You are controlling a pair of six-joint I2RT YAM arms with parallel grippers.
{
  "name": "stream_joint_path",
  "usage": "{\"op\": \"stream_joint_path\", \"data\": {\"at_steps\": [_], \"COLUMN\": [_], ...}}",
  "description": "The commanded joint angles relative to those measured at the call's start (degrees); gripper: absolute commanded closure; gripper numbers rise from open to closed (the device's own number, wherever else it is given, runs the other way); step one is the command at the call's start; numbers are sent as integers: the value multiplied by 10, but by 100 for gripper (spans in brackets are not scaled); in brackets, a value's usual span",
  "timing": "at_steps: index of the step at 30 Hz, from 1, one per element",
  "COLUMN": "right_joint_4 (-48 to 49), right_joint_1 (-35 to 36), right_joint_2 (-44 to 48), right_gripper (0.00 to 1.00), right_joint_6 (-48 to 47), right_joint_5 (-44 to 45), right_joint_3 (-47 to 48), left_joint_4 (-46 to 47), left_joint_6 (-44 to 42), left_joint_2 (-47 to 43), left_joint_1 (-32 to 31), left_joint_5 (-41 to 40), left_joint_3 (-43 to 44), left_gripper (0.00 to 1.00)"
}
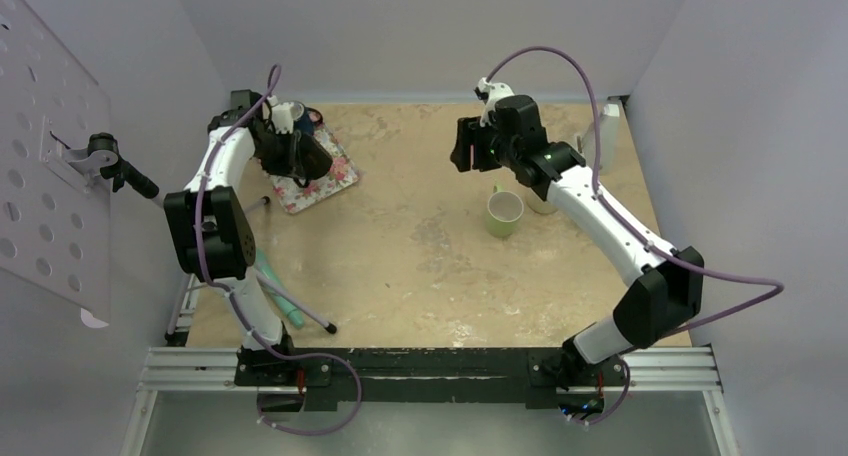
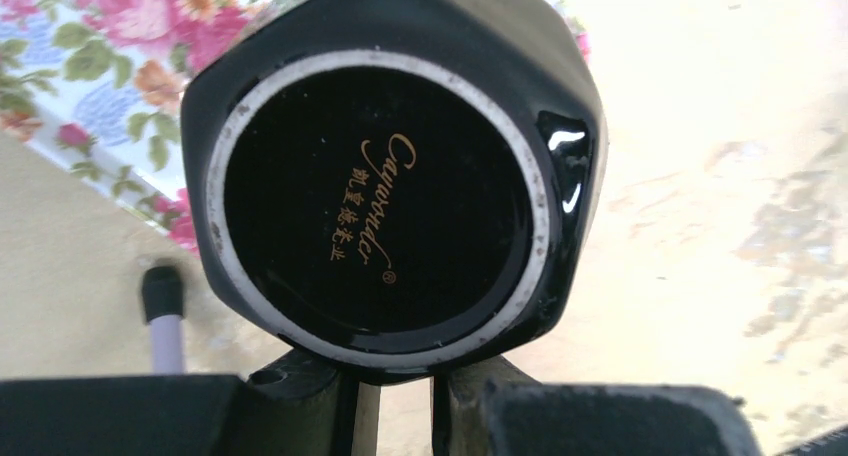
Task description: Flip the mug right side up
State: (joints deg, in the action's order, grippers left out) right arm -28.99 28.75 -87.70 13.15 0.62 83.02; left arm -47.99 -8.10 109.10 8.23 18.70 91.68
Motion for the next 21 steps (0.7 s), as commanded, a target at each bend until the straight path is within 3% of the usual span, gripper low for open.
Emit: {"op": "stream_joint_path", "data": {"at_steps": [1,6,21], "right_joint_4": [234,448,716], "right_joint_1": [4,5,20], "right_joint_2": [35,22,-150], "right_gripper": [29,5,4], "right_joint_6": [93,200,420], "right_joint_5": [-126,-230,-346], "right_joint_3": [-60,-124,-100], "left_joint_4": [32,32,55], "left_joint_6": [75,117,229], "left_joint_2": [-48,-82,-156], "left_joint_1": [-8,-27,-97], "left_joint_5": [109,140,254], "left_joint_3": [9,22,57], "left_gripper": [100,100,100]}}
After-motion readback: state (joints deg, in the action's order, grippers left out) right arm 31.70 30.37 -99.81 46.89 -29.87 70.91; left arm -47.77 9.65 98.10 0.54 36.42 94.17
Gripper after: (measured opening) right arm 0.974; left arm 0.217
